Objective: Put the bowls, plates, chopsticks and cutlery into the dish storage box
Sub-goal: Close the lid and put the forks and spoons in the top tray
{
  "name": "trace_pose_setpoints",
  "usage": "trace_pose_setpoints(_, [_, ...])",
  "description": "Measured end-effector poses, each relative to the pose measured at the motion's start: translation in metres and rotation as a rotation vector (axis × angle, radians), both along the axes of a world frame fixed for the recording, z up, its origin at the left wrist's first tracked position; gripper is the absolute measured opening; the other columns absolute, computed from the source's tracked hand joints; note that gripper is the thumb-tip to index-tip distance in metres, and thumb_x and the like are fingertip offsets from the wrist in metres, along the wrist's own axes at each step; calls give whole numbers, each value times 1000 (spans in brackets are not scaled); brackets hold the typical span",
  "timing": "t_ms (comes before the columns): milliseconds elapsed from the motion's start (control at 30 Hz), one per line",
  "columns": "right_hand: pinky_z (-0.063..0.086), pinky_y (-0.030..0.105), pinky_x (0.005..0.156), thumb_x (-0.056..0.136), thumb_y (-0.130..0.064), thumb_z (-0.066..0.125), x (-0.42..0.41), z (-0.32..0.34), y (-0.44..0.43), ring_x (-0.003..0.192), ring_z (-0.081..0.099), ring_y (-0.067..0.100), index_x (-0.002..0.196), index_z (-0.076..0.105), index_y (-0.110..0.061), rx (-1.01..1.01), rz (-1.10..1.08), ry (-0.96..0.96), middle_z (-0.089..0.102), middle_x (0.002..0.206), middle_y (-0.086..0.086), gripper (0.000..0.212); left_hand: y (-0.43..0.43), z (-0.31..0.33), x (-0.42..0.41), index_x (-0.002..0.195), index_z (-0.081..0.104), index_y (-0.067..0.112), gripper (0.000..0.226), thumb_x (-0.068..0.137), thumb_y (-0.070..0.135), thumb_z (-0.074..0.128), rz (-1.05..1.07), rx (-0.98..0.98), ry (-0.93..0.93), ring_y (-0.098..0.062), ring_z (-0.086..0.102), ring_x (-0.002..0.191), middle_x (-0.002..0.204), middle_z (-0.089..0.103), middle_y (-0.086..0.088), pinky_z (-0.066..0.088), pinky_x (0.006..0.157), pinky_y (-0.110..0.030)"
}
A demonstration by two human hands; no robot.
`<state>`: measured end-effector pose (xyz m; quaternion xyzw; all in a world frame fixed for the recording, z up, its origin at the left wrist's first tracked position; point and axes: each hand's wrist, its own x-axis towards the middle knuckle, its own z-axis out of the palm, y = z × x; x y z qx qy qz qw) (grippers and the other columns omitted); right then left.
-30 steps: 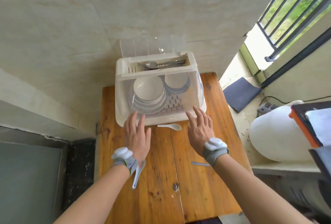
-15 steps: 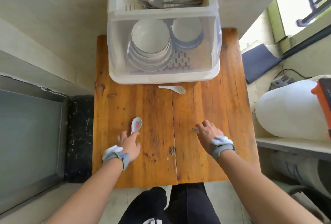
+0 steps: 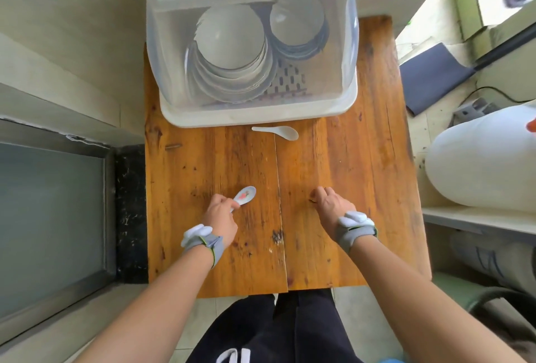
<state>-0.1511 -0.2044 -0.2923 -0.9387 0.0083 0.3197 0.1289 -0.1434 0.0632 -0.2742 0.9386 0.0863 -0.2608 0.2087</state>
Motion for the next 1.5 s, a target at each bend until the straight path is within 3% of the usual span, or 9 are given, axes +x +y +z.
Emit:
trace_pose_setpoints(100, [52,37,62,105,-27,39,10,16,12,90,62,29,140,42,-26,94,-12,-90,52,115,5,35,-9,16,4,100,65,11,29,88,-10,49,44,-74,-52,-24,62,90,117,49,-5,46,71,-29])
trace_pose_setpoints(267, [53,36,72,101,-30,50,37,66,31,86,64,29,123,66,-20,312,-143,-273,61,109,8,29,-14,65,26,85,62,7,19,84,-8,51,33,-173,-266,-20,51,76,101,48,0,39,63,-26])
trace_pose_setpoints(433, [41,8,67,93,-22,65,74,141,47,66,53,6,101,75,-14,533,-238,-575,62,89,1,15,-2,121,73,79,54,9,12,80,-3,54,206,-293,-448,-23,51,69,80,54,-4,40,58,-28])
trace_pose_setpoints(700, [58,30,70,91,-22,63,149,243,46,67,69,12,84,72,-22,879,-698,-654,72,70,-4,11,18,180,156,101,54,12,16,86,7,58,429,-463,-555,-23,57,80,90,58,-1,40,68,-29])
trace_pose_setpoints(800, [56,14,70,93,-22,64,172,263,37,70,70,3,96,75,-18,833,-669,-660,75,78,-5,12,19,186,182,101,54,16,14,88,12,56,434,-493,-519,-26,59,83,92,59,-1,46,70,-33])
trace_pose_setpoints(933, [56,20,81,93,-21,65,209,257,23,75,71,6,118,69,-20,772,-614,-651,75,83,-7,25,12,192,209,116,58,12,24,92,13,53,378,-451,-468,-25,58,90,104,61,-6,44,74,-32])
trace_pose_setpoints(1033, [53,22,84,92,-22,64,236,249,11,74,66,6,111,74,-23,593,-552,-662,73,80,-7,20,3,193,226,115,62,9,24,94,12,51,331,-421,-462,-27,59,92,104,63,-9,40,72,-29])
trace_pose_setpoints(1233, [43,20,80,96,-26,59,288,238,-5,93,64,21,112,73,-25,442,-415,-627,73,101,1,22,-5,188,247,118,61,13,26,95,12,49,298,-389,-438,-27,60,90,105,63,-11,43,71,-30])
trace_pose_setpoints(1500, [42,28,75,98,-27,48,344,216,-4,84,57,25,107,70,-34,180,-220,-381,59,114,6,26,-4,188,253,118,58,14,24,97,14,47,329,-398,-365,-21,56,79,96,62,-6,38,55,-25])
